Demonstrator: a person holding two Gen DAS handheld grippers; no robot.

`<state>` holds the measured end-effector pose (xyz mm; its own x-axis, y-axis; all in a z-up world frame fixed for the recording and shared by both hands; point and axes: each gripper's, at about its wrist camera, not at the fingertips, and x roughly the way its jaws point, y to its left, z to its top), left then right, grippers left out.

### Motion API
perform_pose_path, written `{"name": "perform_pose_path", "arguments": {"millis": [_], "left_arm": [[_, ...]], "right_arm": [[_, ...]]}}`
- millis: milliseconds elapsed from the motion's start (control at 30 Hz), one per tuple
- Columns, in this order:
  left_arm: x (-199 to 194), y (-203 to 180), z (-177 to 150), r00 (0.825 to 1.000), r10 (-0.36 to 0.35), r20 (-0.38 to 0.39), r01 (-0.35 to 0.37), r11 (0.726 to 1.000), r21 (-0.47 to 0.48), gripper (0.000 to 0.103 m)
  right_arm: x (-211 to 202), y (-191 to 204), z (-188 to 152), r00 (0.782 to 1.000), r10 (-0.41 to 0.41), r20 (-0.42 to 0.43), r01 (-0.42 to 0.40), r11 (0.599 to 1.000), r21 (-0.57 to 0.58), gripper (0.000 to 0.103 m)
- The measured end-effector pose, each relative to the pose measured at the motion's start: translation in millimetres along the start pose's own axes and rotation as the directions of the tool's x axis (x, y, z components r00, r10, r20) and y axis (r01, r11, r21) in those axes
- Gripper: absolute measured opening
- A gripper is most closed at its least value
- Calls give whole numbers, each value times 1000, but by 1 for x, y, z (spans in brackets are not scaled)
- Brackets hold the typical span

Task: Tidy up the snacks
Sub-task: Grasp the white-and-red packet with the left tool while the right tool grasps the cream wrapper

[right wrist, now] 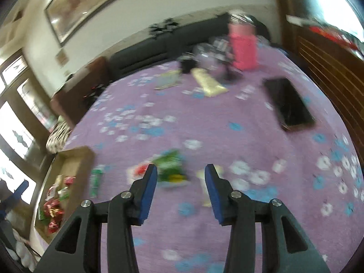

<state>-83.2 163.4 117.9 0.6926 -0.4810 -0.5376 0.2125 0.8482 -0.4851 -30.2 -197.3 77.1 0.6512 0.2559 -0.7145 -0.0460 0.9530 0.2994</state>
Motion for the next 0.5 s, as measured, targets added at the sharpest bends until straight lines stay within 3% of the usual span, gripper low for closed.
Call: {"name": "perform_pose_path", "arguments": {"millis": [233, 333, 500], "left_arm": [[64, -39, -15, 986, 99, -133, -74, 981, 178, 102], [94, -54, -16, 972, 160, -171, -106, 951, 289, 102], [147, -70, -14, 945, 261, -196, -142, 868, 475, 100]], "right_arm": [[42, -18, -11, 996, -32, -84, 31, 999, -8, 42], [59, -15, -15, 994, -55, -97, 53, 998, -27, 42], [67, -14, -14, 996, -62, -66, 59, 997, -54, 41]]}}
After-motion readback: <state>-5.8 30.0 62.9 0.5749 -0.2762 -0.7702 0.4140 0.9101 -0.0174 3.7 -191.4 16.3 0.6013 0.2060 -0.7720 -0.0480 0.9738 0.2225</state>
